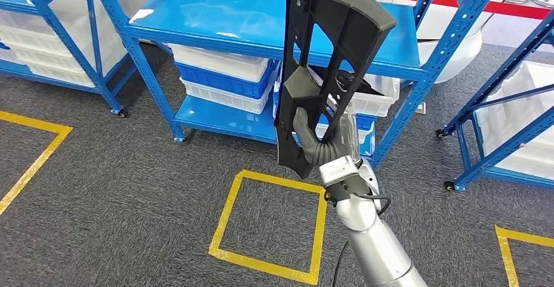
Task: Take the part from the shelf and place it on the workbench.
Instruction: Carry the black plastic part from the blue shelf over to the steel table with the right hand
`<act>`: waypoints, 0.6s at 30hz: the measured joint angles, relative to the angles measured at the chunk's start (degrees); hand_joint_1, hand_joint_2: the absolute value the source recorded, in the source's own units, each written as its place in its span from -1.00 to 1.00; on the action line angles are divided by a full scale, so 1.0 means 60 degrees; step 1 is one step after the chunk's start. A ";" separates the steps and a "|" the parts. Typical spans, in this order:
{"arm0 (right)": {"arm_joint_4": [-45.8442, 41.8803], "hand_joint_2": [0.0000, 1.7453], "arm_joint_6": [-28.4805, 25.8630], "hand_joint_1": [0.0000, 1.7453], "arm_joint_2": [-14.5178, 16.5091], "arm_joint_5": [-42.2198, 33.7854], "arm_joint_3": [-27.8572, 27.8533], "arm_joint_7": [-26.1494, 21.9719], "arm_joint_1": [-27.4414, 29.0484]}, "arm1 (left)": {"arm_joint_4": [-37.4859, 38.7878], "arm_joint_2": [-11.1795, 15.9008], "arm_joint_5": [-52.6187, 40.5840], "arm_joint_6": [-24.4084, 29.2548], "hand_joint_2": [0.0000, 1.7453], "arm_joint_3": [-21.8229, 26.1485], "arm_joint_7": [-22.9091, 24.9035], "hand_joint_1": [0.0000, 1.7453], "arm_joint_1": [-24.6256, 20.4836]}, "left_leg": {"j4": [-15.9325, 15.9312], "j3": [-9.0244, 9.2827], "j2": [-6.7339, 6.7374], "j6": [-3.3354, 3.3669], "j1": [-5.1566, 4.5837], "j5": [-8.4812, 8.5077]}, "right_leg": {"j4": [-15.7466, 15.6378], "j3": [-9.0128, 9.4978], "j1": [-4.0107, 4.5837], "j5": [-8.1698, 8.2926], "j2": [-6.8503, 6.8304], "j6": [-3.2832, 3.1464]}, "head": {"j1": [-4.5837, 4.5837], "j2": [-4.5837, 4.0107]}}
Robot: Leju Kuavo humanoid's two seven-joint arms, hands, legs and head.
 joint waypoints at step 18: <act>-0.0662 1.00 0.0056 1.00 0.0067 0.0187 -0.0021 0.0063 0.0591 | 0.0015 0.0070 0.0038 -0.0024 1.00 -0.0165 0.0008 -1.00 0.0015 | 0.0132 -0.0073 0.1010 -0.0307 -0.0020 -0.0090 | -0.0773 0.0322 0.0096 0.0290 -0.0885 -0.0290 | -0.0080 0.0000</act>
